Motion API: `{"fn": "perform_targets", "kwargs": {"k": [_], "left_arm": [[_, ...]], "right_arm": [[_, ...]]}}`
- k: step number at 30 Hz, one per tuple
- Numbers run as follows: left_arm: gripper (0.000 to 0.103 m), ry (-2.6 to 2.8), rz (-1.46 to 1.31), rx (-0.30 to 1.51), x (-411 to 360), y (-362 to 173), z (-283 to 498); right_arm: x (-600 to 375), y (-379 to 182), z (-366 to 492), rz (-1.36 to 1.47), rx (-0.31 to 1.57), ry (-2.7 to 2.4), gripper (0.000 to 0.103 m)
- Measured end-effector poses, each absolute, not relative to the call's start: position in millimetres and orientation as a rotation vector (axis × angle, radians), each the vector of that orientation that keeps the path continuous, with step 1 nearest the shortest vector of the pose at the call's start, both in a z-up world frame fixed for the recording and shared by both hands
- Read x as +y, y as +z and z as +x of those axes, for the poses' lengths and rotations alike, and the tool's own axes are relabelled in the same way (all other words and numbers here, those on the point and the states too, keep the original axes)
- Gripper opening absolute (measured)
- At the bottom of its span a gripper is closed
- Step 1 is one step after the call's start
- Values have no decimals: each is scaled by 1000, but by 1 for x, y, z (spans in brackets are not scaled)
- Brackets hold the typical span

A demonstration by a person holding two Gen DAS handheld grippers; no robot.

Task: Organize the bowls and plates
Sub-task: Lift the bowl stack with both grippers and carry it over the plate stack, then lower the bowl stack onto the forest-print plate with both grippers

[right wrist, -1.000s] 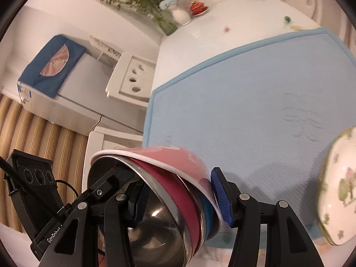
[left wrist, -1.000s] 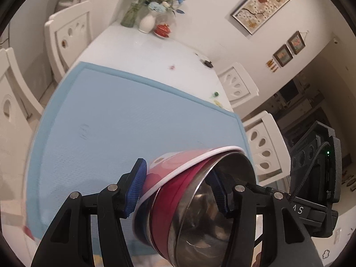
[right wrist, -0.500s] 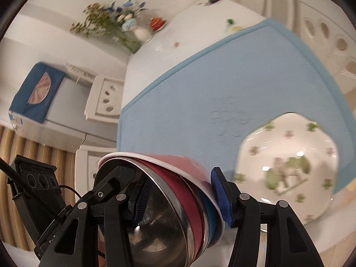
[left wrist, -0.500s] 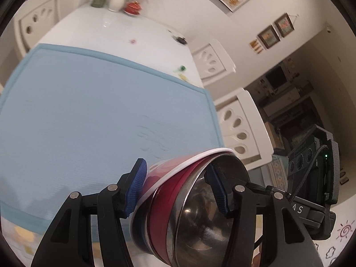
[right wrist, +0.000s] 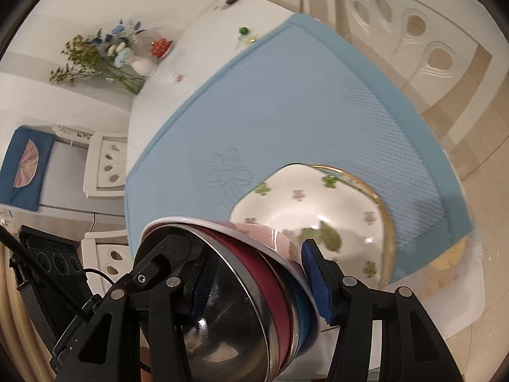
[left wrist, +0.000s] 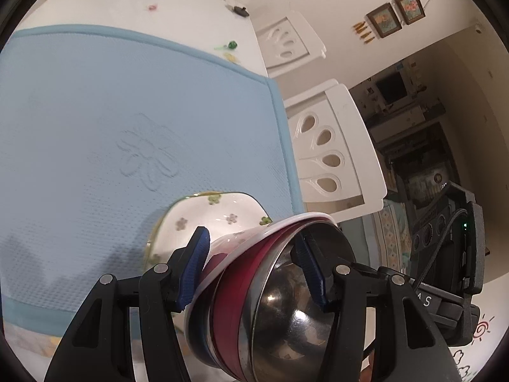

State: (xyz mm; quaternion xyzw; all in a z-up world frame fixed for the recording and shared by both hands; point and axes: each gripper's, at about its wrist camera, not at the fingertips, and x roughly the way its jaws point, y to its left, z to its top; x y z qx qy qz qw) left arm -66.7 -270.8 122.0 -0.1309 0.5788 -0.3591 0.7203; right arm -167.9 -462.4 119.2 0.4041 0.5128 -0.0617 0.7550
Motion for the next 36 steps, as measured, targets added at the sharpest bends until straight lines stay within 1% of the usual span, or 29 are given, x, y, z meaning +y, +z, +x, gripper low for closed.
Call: {"fn": "perform_targets", "kwargs": {"k": [14, 18, 22, 26, 29, 31, 36], "left_arm": [[52, -728, -283, 1367, -295, 75, -61], [52, -719, -288, 1361, -293, 72, -58], [52, -739, -242, 1280, -287, 86, -59], [52, -769, -159, 1196, -280, 109, -63], [52, -792, -109, 1195, -277, 111, -75], [52, -796, -83, 1205, -275, 107, -86], [53, -763, -105, 1257, -267, 91, -104]], "right_arm": [[-493, 65, -155, 888, 1250, -105, 53], [-493, 65, -150, 845, 1248, -91, 53], [-497, 76, -152, 788, 1206, -107, 53], [-494, 103, -160, 598, 1148, -158, 53], [-488, 106, -170, 549, 1147, -135, 53], [-483, 99, -179, 543, 1176, -123, 53], [-476, 82, -192, 562, 1229, -105, 53]]}}
